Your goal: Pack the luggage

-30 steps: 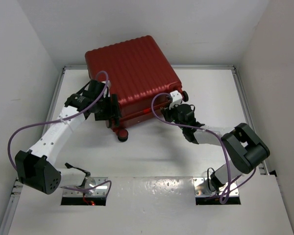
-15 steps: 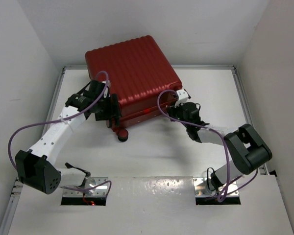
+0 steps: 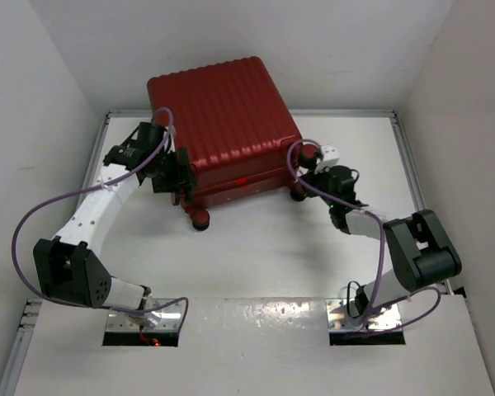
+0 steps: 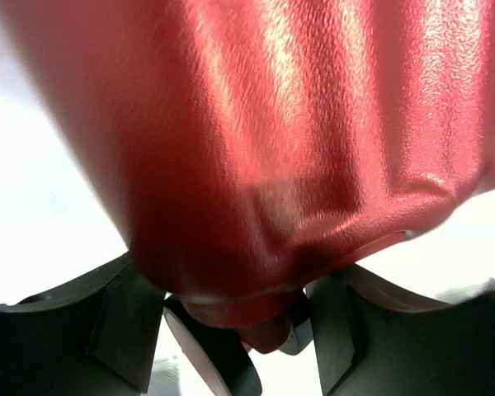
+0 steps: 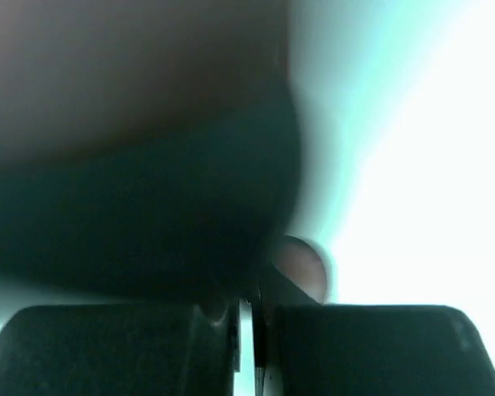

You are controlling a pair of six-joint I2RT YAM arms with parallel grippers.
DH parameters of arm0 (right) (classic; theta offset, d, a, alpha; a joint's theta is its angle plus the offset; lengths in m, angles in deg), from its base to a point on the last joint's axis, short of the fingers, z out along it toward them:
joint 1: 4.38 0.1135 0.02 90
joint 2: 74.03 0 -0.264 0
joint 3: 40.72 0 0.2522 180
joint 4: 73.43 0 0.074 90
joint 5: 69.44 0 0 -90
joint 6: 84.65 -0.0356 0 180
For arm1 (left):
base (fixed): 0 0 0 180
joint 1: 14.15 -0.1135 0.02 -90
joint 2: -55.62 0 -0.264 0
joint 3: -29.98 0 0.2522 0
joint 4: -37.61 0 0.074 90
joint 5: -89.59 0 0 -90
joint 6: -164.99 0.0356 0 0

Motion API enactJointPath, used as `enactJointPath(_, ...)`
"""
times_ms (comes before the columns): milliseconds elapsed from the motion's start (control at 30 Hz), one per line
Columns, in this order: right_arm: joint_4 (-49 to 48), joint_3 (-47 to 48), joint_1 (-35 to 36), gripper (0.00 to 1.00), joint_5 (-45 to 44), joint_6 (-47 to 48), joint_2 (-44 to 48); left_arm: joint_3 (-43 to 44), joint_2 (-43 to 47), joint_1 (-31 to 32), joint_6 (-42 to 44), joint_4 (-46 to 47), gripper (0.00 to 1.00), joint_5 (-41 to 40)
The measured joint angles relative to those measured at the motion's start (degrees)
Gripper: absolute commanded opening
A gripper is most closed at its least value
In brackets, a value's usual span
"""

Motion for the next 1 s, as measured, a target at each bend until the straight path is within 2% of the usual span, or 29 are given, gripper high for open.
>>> enactJointPath(100, -1.11, 0.59, -5.92, 0.0, 0.35, -2.71, -0.72, 0.98, -0.55, -1.57, 3.52, 0.33, 0.0, -2.99)
enactJointPath(533, -5.75, 5.9, -9.49, 0.0, 5.01, -5.81, -8.76, -2.23, 1.22, -1.84, 10.05, 6.51, 0.0, -8.35)
enactJointPath(767, -6.97, 14.45, -11.61, 0.0, 11.87, -5.27, -17.05, -4.2, 1.16, -2.29, 16.06, 10.47, 0.0, -10.54)
enactJointPath(1000, -10.01, 27.61, -11.98, 0.0, 16.94, -4.46, -29.16, -3.76, -2.23, -4.39, 24.85, 16.92, 0.0, -14.1)
